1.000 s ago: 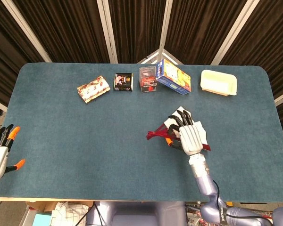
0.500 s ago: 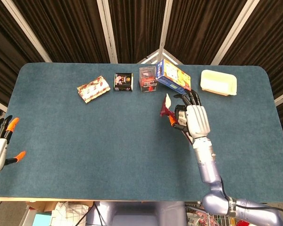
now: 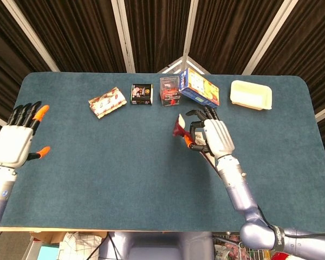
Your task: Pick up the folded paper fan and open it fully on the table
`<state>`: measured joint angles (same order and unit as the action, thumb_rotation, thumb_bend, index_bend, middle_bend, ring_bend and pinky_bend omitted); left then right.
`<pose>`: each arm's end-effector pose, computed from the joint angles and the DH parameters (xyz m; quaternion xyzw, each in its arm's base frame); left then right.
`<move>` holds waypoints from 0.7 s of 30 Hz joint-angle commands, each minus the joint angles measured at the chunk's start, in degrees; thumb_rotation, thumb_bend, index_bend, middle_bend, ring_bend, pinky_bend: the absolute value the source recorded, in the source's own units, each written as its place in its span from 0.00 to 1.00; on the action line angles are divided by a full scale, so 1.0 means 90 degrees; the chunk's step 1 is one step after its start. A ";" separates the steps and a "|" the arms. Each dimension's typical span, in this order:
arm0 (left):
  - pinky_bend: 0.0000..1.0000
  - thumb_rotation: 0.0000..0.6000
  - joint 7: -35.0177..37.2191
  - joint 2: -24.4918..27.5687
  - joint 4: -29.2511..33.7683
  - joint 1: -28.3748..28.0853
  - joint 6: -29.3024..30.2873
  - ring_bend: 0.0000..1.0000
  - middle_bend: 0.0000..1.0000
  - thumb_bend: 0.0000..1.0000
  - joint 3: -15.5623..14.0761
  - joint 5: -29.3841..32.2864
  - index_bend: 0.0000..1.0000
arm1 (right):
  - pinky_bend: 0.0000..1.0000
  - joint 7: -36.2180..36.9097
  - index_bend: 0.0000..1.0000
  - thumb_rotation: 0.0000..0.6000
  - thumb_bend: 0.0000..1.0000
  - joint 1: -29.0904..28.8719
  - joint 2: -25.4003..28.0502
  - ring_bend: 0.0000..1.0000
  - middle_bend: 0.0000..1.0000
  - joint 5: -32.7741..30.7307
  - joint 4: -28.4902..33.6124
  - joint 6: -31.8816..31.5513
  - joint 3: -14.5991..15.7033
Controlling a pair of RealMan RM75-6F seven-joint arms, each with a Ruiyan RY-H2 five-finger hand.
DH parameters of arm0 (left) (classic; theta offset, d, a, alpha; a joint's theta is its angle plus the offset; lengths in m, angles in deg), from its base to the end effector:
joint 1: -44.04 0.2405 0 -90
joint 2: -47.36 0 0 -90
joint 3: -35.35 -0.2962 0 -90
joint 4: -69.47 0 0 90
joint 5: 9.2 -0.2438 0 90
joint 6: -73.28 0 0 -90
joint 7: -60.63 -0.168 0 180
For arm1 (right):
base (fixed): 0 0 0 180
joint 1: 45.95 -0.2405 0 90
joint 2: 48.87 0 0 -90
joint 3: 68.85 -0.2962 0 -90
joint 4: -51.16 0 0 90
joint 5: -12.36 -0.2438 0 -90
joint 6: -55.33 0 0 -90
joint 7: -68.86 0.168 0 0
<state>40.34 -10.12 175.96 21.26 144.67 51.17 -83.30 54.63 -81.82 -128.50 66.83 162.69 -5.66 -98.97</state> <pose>-0.2299 0.3443 0.1706 -0.6551 -0.2784 -0.3976 0.5790 -0.0789 -0.3914 0.0615 0.5642 -0.5007 0.5585 0.3449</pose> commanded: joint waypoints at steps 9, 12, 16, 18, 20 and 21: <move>0.08 1.00 -0.0910 -0.0204 0.0180 -0.1100 -0.0870 0.00 0.08 0.12 0.0399 0.1215 0.23 | 0.00 0.0517 0.81 1.00 0.46 -0.0307 0.0708 0.10 0.29 -0.0405 0.0388 0.0557 0.0048; 0.09 1.00 -0.1142 -0.0263 0.0217 -0.1305 -0.0955 0.00 0.09 0.12 0.0408 0.1469 0.23 | 0.00 0.0635 0.81 1.00 0.46 -0.0373 0.0737 0.10 0.29 -0.0416 0.0377 0.0533 0.0052; 0.09 1.00 -0.1375 -0.0357 0.0228 -0.1536 -0.1021 0.00 0.09 0.12 0.0393 0.1700 0.23 | 0.00 0.0805 0.81 1.00 0.46 -0.0478 0.0781 0.10 0.29 -0.0508 0.0400 0.0546 0.0006; 0.09 1.00 -0.1461 -0.0420 0.0237 -0.1639 -0.1033 0.00 0.09 0.12 0.0391 0.1806 0.23 | 0.00 0.0852 0.81 1.00 0.46 -0.0539 0.0795 0.10 0.29 -0.0540 0.0419 0.0538 -0.0022; 0.09 1.00 -0.1549 -0.0503 0.0242 -0.1762 -0.1061 0.00 0.09 0.13 0.0393 0.1916 0.24 | 0.00 0.0877 0.81 1.00 0.46 -0.0607 0.0802 0.10 0.29 -0.0552 0.0449 0.0526 -0.0043; 0.09 1.00 -0.1603 -0.0556 0.0239 -0.1835 -0.1070 0.00 0.09 0.15 0.0397 0.1986 0.24 | 0.00 0.0890 0.81 1.00 0.46 -0.0651 0.0805 0.10 0.29 -0.0567 0.0466 0.0528 -0.0051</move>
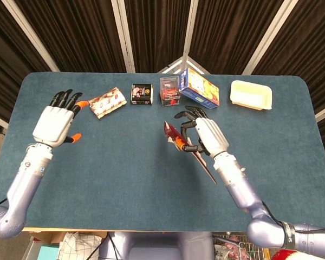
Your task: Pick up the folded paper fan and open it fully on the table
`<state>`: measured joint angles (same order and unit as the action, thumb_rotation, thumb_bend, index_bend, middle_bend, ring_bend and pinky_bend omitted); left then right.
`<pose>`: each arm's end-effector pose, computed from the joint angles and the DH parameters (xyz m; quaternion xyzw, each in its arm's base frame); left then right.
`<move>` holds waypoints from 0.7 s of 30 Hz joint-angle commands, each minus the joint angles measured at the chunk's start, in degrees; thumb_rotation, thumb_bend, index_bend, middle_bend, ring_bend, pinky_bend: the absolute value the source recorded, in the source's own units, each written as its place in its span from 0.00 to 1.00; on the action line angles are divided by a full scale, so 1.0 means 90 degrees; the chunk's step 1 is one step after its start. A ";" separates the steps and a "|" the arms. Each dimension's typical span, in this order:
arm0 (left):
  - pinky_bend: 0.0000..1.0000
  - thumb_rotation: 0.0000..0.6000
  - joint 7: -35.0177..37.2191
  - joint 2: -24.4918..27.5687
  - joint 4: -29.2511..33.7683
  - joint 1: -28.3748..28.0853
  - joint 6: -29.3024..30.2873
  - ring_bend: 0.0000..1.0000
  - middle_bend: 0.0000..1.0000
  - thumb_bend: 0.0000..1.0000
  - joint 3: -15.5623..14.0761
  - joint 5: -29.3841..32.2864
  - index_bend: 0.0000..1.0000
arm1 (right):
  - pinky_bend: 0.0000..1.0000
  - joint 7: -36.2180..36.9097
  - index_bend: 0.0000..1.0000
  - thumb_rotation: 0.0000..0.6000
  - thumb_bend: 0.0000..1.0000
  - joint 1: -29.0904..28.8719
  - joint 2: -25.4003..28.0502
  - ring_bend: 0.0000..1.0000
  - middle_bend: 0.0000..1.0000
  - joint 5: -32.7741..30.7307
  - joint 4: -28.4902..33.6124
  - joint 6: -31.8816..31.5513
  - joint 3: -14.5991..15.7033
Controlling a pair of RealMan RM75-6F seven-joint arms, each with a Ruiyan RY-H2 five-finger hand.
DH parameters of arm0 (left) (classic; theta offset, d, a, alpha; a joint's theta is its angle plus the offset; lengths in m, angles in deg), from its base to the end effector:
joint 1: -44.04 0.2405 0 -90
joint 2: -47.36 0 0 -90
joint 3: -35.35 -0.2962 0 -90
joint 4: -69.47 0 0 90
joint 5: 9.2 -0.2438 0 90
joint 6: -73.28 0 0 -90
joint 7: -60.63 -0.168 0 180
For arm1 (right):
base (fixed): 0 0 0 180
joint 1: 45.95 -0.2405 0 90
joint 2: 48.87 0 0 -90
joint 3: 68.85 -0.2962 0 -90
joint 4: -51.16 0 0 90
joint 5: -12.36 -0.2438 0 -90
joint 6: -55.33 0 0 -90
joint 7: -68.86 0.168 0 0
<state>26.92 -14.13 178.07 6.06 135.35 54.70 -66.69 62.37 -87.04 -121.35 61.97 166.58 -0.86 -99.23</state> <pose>-0.1480 0.4046 0.1308 -0.7006 -0.2754 -0.3749 0.5411 -0.0481 -0.3941 0.0794 0.5776 -0.5275 0.5584 0.2761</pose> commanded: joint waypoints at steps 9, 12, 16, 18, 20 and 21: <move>0.09 1.00 -0.0755 -0.0892 -0.0197 -0.1080 -0.0221 0.00 0.09 0.25 0.0021 0.0918 0.25 | 0.00 0.0119 0.81 1.00 0.46 -0.0507 0.0014 0.10 0.29 -0.0289 0.0249 0.0099 -0.0029; 0.09 1.00 -0.0925 -0.1126 -0.0308 -0.1352 -0.0240 0.00 0.09 0.28 -0.0002 0.1134 0.25 | 0.00 0.0127 0.81 1.00 0.46 -0.0623 0.0014 0.10 0.29 -0.0334 0.0251 0.0093 0.0001; 0.09 1.00 -0.1030 -0.1364 -0.0451 -0.1639 -0.0281 0.00 0.09 0.32 -0.0011 0.1378 0.26 | 0.00 0.0149 0.81 1.00 0.46 -0.0727 0.0025 0.10 0.29 -0.0381 0.0260 0.0071 0.0040; 0.09 1.00 -0.1032 -0.1461 -0.0497 -0.1759 -0.0309 0.00 0.09 0.35 -0.0007 0.1521 0.27 | 0.00 0.0152 0.81 1.00 0.46 -0.0772 0.0041 0.10 0.29 -0.0394 0.0261 0.0065 0.0063; 0.09 1.00 -0.1049 -0.1568 -0.0542 -0.1879 -0.0292 0.00 0.09 0.37 -0.0014 0.1642 0.27 | 0.00 0.0168 0.81 1.00 0.46 -0.0819 0.0058 0.10 0.29 -0.0405 0.0262 0.0054 0.0083; 0.09 1.00 -0.1066 -0.1624 -0.0566 -0.1939 -0.0294 0.00 0.09 0.37 -0.0022 0.1679 0.27 | 0.00 0.0185 0.81 1.00 0.46 -0.0834 0.0066 0.10 0.29 -0.0412 0.0269 0.0048 0.0087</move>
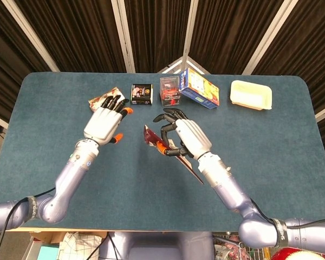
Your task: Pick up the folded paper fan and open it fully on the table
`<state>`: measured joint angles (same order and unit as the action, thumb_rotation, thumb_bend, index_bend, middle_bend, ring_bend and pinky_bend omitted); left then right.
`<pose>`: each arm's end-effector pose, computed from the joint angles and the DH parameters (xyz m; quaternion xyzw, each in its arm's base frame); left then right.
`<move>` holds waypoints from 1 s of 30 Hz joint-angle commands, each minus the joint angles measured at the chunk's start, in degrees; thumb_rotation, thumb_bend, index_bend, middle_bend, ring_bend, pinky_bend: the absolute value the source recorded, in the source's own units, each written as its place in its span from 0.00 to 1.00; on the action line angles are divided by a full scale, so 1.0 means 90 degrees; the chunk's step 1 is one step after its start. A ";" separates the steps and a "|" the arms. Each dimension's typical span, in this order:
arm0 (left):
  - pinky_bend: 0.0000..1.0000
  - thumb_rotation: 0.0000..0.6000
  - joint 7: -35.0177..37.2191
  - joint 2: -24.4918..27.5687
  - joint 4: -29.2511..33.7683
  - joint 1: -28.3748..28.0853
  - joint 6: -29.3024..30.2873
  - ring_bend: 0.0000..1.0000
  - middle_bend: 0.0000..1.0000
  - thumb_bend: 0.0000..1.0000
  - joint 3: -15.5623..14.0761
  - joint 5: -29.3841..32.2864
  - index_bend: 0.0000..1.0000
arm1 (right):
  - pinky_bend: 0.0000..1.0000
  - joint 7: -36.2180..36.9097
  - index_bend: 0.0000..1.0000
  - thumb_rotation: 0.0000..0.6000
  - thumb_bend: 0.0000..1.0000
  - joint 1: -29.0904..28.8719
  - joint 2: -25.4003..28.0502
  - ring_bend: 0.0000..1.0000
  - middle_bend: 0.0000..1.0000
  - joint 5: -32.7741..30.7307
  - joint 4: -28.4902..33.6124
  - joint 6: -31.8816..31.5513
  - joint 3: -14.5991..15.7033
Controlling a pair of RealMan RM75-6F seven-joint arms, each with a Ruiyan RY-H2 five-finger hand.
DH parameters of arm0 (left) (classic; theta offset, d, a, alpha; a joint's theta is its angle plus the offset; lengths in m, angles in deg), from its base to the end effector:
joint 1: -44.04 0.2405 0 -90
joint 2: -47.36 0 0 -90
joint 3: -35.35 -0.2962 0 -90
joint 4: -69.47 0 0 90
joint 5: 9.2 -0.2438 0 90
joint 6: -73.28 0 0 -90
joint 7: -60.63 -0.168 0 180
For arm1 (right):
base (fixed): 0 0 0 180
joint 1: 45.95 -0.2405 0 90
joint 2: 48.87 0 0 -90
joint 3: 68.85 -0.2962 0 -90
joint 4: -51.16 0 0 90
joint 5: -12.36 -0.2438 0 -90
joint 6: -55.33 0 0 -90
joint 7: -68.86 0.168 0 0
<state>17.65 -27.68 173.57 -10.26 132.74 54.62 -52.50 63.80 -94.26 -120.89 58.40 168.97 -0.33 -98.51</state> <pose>-0.0550 0.4321 0.0397 -0.7450 -0.2876 -0.3763 0.4698 -0.0006 -0.3873 0.0718 0.5992 -0.5293 0.5593 0.2191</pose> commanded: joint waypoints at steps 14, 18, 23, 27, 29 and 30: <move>0.09 1.00 -0.0168 -0.0803 -0.0325 -0.0647 0.0282 0.00 0.09 0.38 -0.0208 0.0618 0.29 | 0.00 0.0216 0.82 1.00 0.46 -0.0173 0.0190 0.10 0.29 -0.0026 0.0164 -0.0067 0.0104; 0.09 1.00 -0.0147 -0.0981 -0.0429 -0.0712 0.0405 0.00 0.10 0.39 -0.0265 0.0564 0.33 | 0.00 0.0269 0.82 1.00 0.46 -0.0192 0.0208 0.10 0.29 0.0051 0.0212 -0.0059 0.0178; 0.09 1.00 -0.0167 -0.1100 -0.0505 -0.0754 0.0499 0.00 0.12 0.43 -0.0333 0.0557 0.45 | 0.00 0.0335 0.82 1.00 0.46 -0.0218 0.0186 0.10 0.29 0.0074 0.0222 -0.0060 0.0247; 0.09 1.00 -0.0158 -0.1188 -0.0576 -0.0742 0.0619 0.00 0.15 0.45 -0.0411 0.0474 0.60 | 0.00 0.0383 0.82 1.00 0.46 -0.0244 0.0173 0.10 0.29 0.0086 0.0218 -0.0076 0.0282; 0.09 1.00 -0.0116 -0.1233 -0.0621 -0.0718 0.0687 0.00 0.16 0.46 -0.0438 0.0405 0.66 | 0.00 0.0405 0.82 1.00 0.46 -0.0257 0.0178 0.10 0.29 0.0084 0.0222 -0.0080 0.0292; 0.09 1.00 -0.0093 -0.1253 -0.0651 -0.0698 0.0721 0.00 0.16 0.46 -0.0461 0.0371 0.68 | 0.00 0.0407 0.82 1.00 0.46 -0.0264 0.0188 0.10 0.29 0.0093 0.0226 -0.0087 0.0300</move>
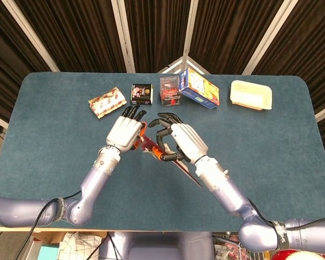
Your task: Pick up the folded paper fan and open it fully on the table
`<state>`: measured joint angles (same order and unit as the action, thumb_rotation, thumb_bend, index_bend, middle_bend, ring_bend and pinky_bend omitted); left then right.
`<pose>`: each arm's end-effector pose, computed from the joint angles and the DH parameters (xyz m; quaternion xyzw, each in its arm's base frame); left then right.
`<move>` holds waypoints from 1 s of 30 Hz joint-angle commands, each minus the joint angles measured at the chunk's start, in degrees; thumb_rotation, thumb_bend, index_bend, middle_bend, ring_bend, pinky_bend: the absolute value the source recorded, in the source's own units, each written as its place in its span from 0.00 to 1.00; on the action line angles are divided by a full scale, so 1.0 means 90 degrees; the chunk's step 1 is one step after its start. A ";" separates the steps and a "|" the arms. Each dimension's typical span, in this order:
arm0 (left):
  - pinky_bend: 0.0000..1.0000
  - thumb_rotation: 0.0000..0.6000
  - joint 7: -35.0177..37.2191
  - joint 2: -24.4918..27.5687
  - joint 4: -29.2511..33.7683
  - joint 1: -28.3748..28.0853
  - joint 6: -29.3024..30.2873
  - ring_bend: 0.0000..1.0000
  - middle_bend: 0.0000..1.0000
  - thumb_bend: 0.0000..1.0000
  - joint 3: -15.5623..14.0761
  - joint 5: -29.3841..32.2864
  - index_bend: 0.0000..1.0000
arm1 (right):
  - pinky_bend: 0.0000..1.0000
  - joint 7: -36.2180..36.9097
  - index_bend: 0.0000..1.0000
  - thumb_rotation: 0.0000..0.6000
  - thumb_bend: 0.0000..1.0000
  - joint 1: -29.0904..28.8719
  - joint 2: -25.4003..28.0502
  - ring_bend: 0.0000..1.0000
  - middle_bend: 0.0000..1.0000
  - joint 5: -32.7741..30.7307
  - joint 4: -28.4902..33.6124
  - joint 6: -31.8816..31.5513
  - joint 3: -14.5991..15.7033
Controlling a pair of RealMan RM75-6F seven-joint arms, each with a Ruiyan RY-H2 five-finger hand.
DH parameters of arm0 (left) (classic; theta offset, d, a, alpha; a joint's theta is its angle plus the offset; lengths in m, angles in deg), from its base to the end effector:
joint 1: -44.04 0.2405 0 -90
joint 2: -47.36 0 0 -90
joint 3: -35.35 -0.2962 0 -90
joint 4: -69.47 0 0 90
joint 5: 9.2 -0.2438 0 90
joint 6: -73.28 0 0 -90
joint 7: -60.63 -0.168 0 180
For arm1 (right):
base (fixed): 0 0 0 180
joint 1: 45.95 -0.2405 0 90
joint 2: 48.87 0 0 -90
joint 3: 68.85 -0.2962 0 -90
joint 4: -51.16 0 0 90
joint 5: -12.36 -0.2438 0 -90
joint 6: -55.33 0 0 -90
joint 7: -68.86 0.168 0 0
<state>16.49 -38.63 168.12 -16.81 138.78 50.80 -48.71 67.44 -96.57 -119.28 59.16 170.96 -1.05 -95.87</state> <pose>-0.0294 0.4244 -0.0231 -0.7478 -0.2993 -0.3763 0.4578 0.0084 -0.3764 0.0700 0.6060 -0.5353 0.5563 0.1917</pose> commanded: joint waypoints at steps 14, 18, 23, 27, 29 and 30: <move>0.09 1.00 0.0344 0.0400 0.0050 0.0290 0.0130 0.00 0.16 0.46 -0.0057 -0.0297 0.71 | 0.00 -0.0039 0.82 1.00 0.46 0.0045 0.0192 0.10 0.30 0.0039 -0.0118 -0.0135 0.0176; 0.09 1.00 0.0433 0.0659 0.0187 0.0383 0.0192 0.00 0.16 0.46 0.0001 -0.0361 0.71 | 0.00 -0.0101 0.82 1.00 0.46 0.0114 0.0348 0.10 0.30 0.0146 -0.0194 -0.0156 0.0255; 0.09 1.00 0.0515 0.1005 0.0380 0.0490 0.0242 0.00 0.16 0.46 0.0069 -0.0408 0.71 | 0.00 -0.0081 0.82 1.00 0.46 0.0243 0.0533 0.10 0.30 0.0212 -0.0241 -0.0212 0.0317; 0.09 1.00 0.0577 0.1319 0.0534 0.0598 0.0311 0.00 0.16 0.46 0.0115 -0.0455 0.71 | 0.00 -0.0139 0.82 1.00 0.46 0.0395 0.0735 0.10 0.30 0.0342 -0.0332 -0.0244 0.0457; 0.09 1.00 0.0611 0.1439 0.0598 0.0646 0.0319 0.00 0.16 0.46 0.0119 -0.0475 0.71 | 0.00 -0.0183 0.82 1.00 0.46 0.0470 0.0824 0.10 0.30 0.0462 -0.0366 -0.0255 0.0545; 0.09 1.00 0.0641 0.1518 0.0638 0.0683 0.0332 0.00 0.16 0.46 0.0123 -0.0485 0.71 | 0.00 -0.0236 0.82 1.00 0.46 0.0532 0.0892 0.10 0.30 0.0567 -0.0401 -0.0273 0.0624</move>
<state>21.89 -25.70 173.33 -11.14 141.54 51.79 -52.86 65.99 -92.58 -112.13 63.12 167.86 -3.26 -91.21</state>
